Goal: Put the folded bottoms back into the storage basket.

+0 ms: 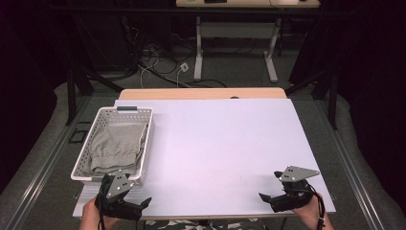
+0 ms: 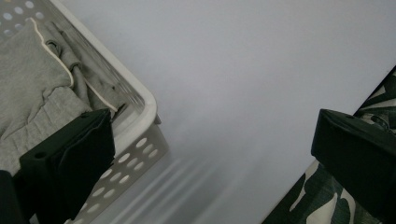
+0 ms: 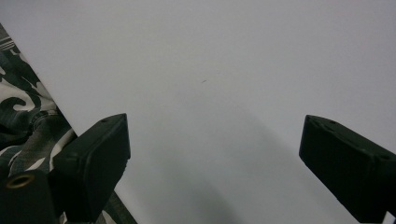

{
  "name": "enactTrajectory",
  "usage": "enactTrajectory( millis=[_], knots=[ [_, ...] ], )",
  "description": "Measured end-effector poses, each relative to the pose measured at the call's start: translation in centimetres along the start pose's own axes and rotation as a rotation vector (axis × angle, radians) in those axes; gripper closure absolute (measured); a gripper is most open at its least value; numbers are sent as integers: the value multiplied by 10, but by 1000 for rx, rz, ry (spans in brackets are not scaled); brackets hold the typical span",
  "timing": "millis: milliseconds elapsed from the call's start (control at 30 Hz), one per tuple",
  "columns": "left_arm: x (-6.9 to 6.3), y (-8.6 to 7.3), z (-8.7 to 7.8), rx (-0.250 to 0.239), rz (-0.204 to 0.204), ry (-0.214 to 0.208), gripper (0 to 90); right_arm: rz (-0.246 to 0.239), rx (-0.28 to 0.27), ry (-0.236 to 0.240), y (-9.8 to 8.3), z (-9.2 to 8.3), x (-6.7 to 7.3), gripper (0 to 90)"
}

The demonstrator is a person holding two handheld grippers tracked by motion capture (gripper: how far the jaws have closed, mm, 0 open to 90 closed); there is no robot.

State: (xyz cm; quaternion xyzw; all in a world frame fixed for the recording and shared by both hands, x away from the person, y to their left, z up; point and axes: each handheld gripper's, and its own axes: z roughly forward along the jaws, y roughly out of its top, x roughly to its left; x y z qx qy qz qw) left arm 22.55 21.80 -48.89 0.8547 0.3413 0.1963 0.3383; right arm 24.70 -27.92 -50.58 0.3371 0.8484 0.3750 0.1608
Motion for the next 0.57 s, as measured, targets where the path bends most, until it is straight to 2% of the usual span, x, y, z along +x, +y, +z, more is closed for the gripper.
enactTrajectory(
  millis=[133, 233, 367, 567],
  knots=[
    [-3, -5, 2, -11, 12, 3, 0, 4, -19, -3, -3, -3, 1, 83],
    [-2, -7, 2, -23, -3, -8, 0, 6, -27, -8, -5, -5, 2, 80],
    [-4, -8, 4, -21, -1, -10, 0, 12, -41, -14, -6, -7, 1, 72],
    [-5, -7, 3, -55, 5, -7, 0, 9, -60, -21, -5, -7, 2, 44]
  ],
)
